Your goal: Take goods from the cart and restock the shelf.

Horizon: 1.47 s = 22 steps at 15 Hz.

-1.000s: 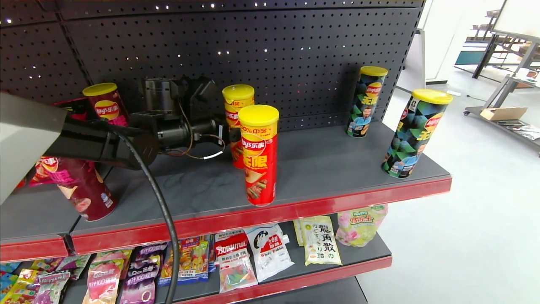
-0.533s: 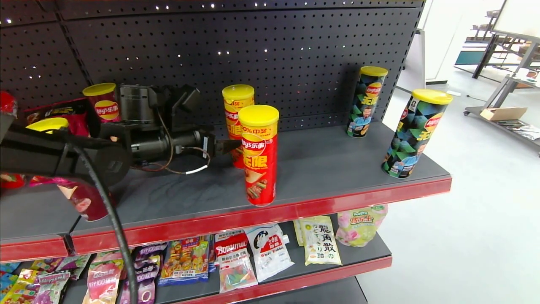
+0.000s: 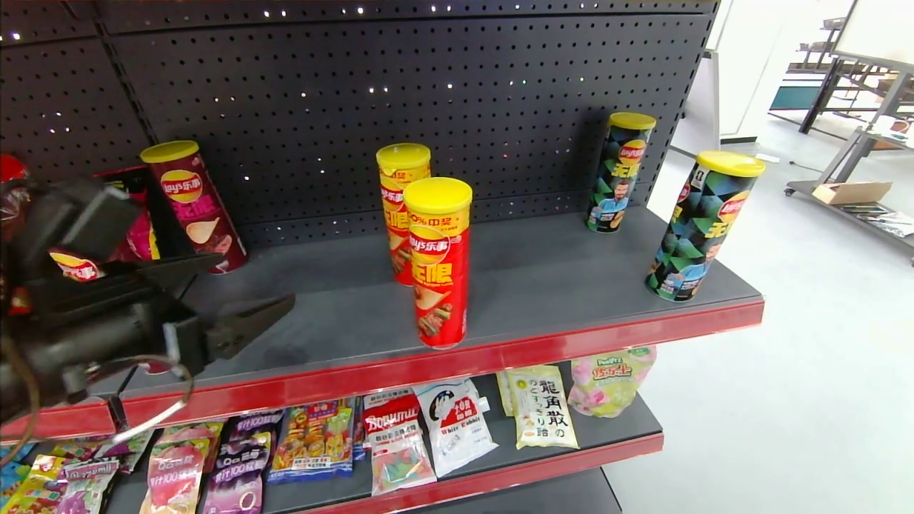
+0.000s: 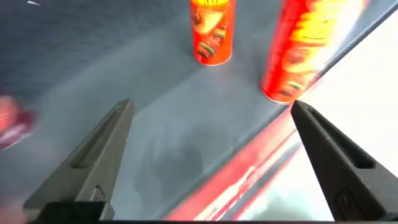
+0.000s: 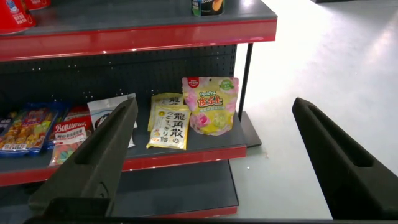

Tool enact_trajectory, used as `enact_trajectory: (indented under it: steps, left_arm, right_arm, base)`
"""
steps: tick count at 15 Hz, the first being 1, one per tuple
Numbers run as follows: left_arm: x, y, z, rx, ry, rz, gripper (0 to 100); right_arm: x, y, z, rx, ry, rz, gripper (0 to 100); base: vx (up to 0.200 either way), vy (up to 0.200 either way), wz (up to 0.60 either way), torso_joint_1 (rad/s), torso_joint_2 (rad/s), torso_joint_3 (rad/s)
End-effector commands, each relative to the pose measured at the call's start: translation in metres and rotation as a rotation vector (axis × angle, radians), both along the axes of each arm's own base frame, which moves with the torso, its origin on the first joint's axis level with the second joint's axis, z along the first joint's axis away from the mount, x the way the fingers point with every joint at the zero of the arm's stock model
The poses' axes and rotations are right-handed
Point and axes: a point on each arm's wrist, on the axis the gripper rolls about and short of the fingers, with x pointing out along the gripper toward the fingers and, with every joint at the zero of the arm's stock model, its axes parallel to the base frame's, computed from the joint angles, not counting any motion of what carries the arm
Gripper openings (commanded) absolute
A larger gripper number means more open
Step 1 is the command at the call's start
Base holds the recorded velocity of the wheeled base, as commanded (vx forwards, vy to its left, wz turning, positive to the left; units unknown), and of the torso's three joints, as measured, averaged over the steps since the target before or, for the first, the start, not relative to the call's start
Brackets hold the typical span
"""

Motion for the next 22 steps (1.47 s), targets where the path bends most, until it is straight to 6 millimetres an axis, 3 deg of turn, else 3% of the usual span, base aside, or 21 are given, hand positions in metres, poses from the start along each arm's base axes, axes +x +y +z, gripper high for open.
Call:
enact_trajectory:
  steps: [1,3,6,11,16,22]
  left_arm:
    - [-0.122,0.032,-0.01,-0.133,-0.214,0.089,100]
    - [-0.156,0.04,-0.024,-0.182,-0.189,0.125,100]
    - [-0.189,0.047,-0.045,-0.17,-0.15,0.182,100]
    - [-0.195,0.052,-0.051,-0.178,-0.177,0.37,100]
    - [-0.195,0.053,-0.057,-0.173,-0.176,0.393,100]
    - [-0.193,0.053,-0.064,-0.16,-0.154,0.427,100]
  right_arm:
    - [0.0,0.0,0.0,0.0,0.002,0.0,100]
    - [0.0,0.0,0.0,0.0,0.0,0.0,100]
    - [0.0,0.0,0.0,0.0,0.0,0.0,100]
    - [0.0,0.0,0.0,-0.005,0.002,0.001,100]
    - [0.0,0.0,0.0,-0.005,0.002,0.001,100]
    - [0.0,0.0,0.0,0.0,0.0,0.0,100]
  base:
    - [0.0,0.0,0.0,0.0,0.0,0.0]
    - [0.0,0.0,0.0,0.0,0.0,0.0]
    - [0.0,0.0,0.0,0.0,0.0,0.0]
    - [0.0,0.0,0.0,0.0,0.0,0.0]
    - [0.0,0.0,0.48,-0.001,0.0,0.001]
    - [0.0,0.0,0.0,0.0,0.0,0.0]
